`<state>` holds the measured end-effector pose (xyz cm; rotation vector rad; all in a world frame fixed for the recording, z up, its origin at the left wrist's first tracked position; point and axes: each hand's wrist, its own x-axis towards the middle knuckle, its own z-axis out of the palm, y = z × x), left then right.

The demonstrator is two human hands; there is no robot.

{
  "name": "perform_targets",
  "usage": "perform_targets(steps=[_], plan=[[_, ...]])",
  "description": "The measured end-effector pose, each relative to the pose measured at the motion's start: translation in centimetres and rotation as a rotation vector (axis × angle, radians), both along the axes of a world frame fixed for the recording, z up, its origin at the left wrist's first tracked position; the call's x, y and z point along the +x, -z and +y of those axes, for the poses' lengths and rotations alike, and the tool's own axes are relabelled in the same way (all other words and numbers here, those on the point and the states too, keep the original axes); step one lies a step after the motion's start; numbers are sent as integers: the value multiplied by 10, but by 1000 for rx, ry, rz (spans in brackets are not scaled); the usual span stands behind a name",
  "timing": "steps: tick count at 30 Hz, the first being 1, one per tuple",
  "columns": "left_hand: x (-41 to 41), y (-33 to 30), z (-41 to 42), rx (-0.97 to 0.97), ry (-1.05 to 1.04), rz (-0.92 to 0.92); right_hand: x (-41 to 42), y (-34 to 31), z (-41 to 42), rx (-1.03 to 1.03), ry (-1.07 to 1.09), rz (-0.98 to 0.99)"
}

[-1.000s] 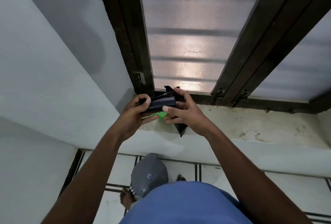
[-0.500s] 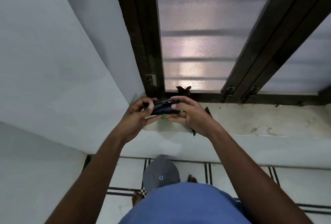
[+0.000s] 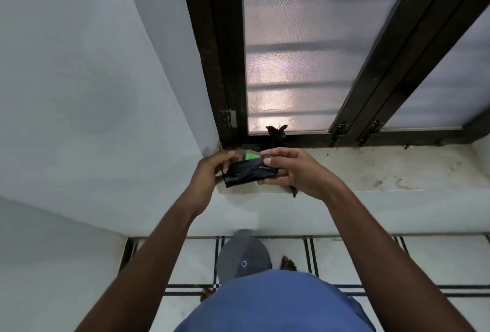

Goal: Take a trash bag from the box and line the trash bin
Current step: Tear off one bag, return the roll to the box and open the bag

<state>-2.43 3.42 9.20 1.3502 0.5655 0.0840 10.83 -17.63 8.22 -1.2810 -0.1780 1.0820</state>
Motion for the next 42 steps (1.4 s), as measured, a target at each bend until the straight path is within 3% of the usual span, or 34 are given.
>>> perform_targets(steps=[4,8,14,18,20,22,25,29,31,37,42], plan=[[13,9,-7,185,51,145,6,-12,-12,-74,-127,-66],[16,3,-16,169,262,172,15,-20,-17,-118,-273,-94],[10,5,-19,-100,634,165,33,-23,-11,-126,-305,-133],[5,20,-18,-164,455,173,42,-15,1,-187,-284,-162],[1,30,-13,-101,320,240,48,2,14,-298,-205,-286],[-7,39,-8,-71,200,292,52,22,31,-429,-179,-528],[-18,44,-5,-100,122,313,46,44,58,-581,-298,-952],[-28,35,-7,-97,120,304,38,69,83,-759,-561,-1308],[-33,30,-7,-83,131,294,37,75,89,-787,-532,-1414],[-38,15,0,-125,133,210,33,69,82,-283,-73,-1087],[-37,6,-1,-128,150,189,22,83,65,-287,-20,-1007]])
